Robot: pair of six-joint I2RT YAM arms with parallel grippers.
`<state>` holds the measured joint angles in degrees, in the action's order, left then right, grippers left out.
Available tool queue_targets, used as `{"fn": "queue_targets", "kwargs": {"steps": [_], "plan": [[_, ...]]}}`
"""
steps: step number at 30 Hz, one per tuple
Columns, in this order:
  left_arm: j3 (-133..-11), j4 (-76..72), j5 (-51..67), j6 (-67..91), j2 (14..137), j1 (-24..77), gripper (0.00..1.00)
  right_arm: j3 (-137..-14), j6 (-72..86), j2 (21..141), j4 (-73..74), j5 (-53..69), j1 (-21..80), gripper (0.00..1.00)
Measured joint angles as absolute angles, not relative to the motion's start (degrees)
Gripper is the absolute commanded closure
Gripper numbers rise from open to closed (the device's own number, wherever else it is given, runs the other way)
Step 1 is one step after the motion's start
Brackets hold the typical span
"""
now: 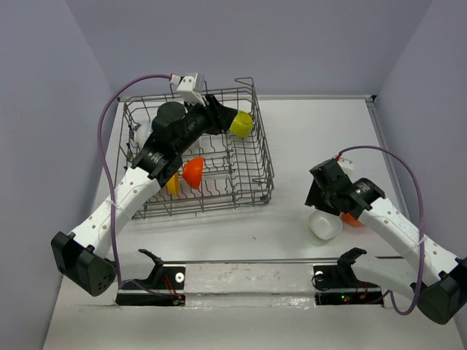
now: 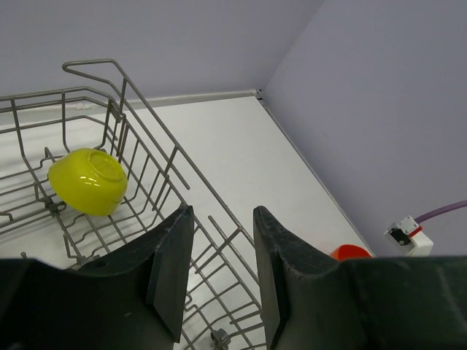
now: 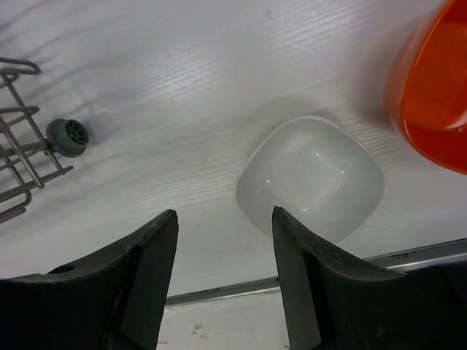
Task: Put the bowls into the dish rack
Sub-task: Place the upside down bowl on the dish rack, then pick up the bowl from the center of the board.
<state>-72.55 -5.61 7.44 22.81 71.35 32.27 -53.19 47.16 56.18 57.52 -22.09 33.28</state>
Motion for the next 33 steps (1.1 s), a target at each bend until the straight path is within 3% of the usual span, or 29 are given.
{"fn": "queue_targets", "kwargs": {"steps": [20, 33], "plan": [[-72.4, -5.3, 7.9, 22.8, 71.4, 32.3, 0.52, -46.3, 47.3, 69.2, 52.1, -15.7, 33.3, 0.41], [-72.0, -5.3, 7.9, 22.8, 71.4, 32.3, 0.52, -46.3, 44.9, 74.0, 48.1, -15.2, 31.8, 0.52]]}}
